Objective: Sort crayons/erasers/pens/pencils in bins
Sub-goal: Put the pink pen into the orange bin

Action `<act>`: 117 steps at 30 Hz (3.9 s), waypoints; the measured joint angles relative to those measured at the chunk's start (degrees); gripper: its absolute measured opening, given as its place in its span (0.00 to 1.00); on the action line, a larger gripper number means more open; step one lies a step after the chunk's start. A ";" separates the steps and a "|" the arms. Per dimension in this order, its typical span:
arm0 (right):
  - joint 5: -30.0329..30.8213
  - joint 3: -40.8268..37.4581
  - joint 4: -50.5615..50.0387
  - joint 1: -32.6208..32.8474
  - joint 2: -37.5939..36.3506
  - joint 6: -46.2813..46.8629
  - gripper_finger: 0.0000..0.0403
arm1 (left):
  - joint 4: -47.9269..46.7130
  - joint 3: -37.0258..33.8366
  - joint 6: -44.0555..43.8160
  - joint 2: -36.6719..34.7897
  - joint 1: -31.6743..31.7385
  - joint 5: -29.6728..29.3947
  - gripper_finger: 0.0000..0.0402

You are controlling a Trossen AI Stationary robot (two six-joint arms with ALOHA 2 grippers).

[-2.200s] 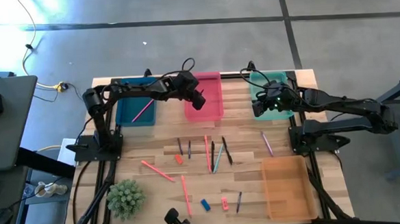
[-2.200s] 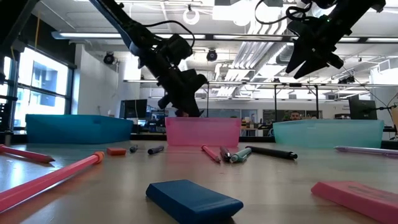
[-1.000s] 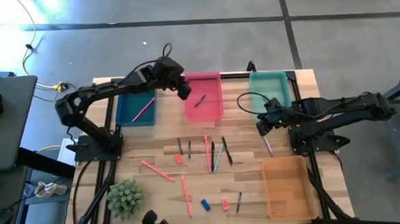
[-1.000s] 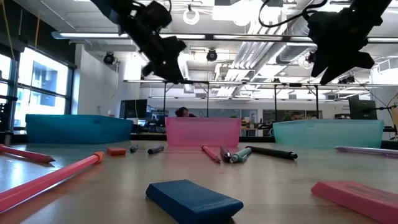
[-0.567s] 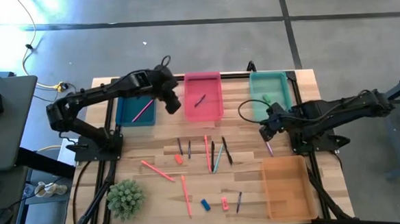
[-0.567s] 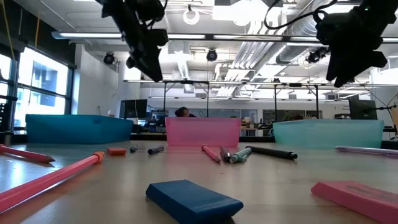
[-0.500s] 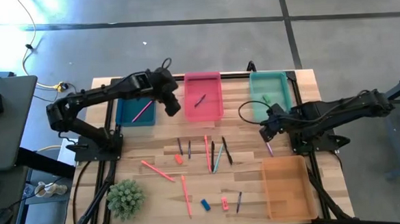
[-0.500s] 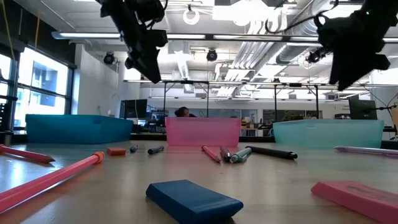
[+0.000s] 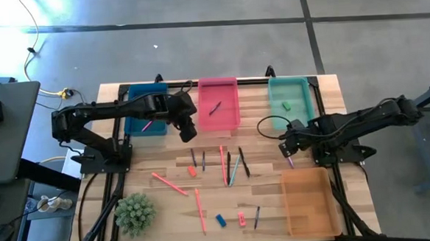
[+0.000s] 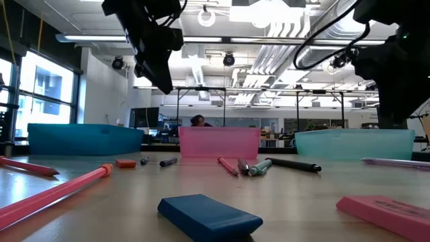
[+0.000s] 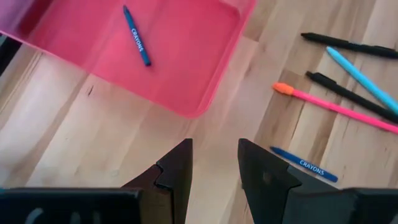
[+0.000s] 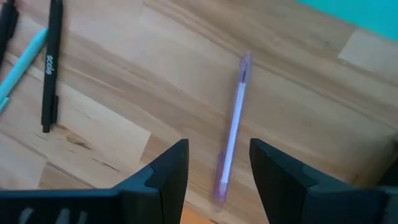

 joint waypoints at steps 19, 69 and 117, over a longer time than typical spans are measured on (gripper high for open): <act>0.00 -0.06 4.94 0.00 18.04 0.03 0.35 | 0.04 0.02 -1.64 0.02 -0.01 -3.55 0.29; -1.46 3.53 11.18 0.02 24.39 -5.58 0.02 | -6.62 0.07 -0.15 -0.11 -0.14 -2.83 0.29; 11.02 18.94 -1.72 46.10 22.64 23.54 0.02 | -8.73 0.07 -17.88 -8.37 -2.80 -0.02 0.29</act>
